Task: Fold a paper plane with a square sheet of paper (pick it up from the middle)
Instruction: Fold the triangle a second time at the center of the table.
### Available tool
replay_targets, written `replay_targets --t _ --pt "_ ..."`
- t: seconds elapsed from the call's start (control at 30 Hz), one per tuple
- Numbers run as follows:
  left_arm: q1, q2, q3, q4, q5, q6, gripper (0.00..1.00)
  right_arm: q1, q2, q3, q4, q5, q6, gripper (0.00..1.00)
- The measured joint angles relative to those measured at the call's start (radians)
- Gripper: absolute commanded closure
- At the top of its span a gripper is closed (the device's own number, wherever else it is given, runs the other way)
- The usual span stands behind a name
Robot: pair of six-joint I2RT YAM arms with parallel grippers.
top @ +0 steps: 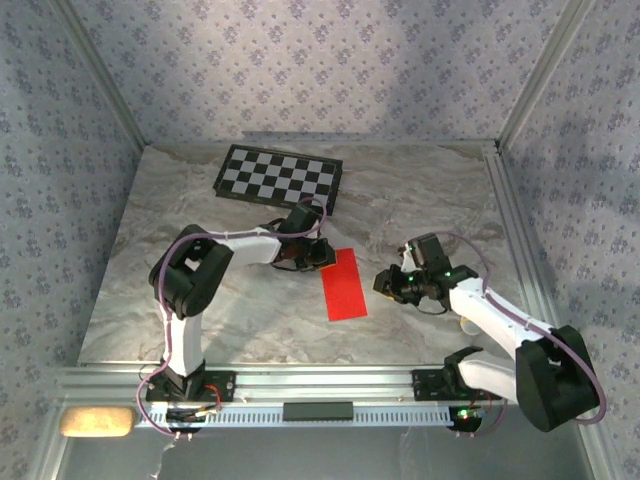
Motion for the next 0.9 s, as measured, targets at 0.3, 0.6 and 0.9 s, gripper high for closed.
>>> replay_targets --t 0.3,0.6,0.9 --pt "0.024 0.014 0.015 0.011 0.0 0.02 0.81 0.074 0.084 -0.008 0.022 -0.028 0.023 0.7" --pt "0.026 0.017 0.001 0.042 0.016 0.035 0.8 0.109 0.181 0.002 0.039 -0.033 0.023 0.66" --pt "0.045 0.017 -0.047 0.129 0.072 0.035 0.8 0.109 0.208 0.002 0.041 -0.032 0.026 0.61"
